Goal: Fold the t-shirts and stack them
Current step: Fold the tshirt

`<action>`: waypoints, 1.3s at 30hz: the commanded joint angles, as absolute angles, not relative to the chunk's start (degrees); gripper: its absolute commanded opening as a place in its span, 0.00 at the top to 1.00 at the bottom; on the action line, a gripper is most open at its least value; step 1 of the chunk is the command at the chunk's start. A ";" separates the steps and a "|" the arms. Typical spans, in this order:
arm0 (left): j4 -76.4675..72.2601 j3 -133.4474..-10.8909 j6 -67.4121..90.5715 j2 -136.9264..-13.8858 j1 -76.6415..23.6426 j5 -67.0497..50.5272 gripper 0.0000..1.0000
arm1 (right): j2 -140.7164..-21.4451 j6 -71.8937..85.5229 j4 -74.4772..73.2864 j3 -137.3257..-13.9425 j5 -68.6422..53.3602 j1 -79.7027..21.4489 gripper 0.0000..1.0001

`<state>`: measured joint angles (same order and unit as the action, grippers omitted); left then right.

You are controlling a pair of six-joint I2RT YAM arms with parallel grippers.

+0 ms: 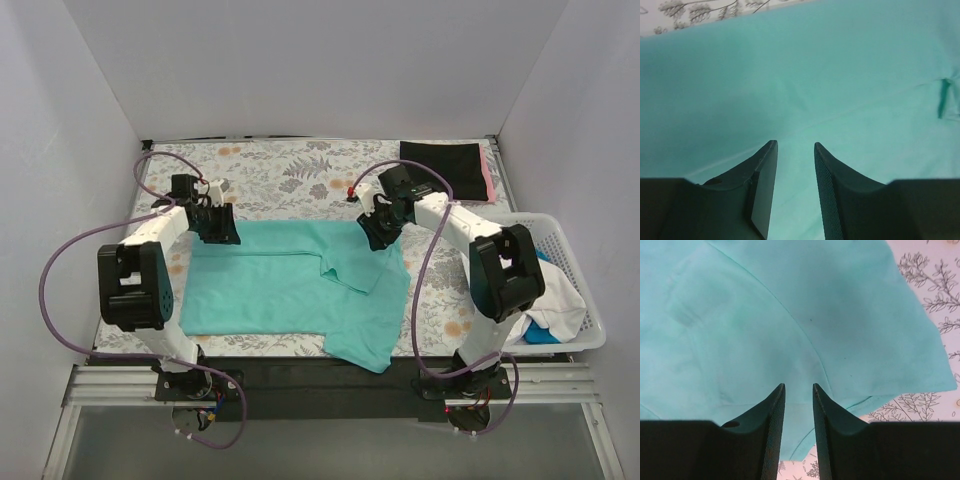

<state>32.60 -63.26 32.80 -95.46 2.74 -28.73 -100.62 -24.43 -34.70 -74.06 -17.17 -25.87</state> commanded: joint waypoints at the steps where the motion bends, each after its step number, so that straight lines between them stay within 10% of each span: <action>1: 34.19 -64.86 30.59 -98.87 2.72 -18.38 0.66 | -104.84 -25.75 -37.09 -75.32 -10.38 -26.37 0.65; 15: 35.59 -80.82 26.63 -118.99 5.18 -20.03 0.71 | -122.41 -26.63 -34.63 -89.44 -4.13 -20.31 0.71; 23: 41.04 -90.62 22.25 -116.22 5.10 -31.89 0.62 | -117.09 -30.76 -39.10 -97.38 -12.37 -19.69 0.49; 39: 63.74 -64.29 -15.63 -88.08 13.53 -44.57 0.52 | -81.75 -48.96 -46.77 -57.69 -15.65 -35.48 0.50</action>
<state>60.42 -70.98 -5.96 -92.14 11.46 -43.79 -81.95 -46.50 -45.65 -64.07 -17.91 -30.76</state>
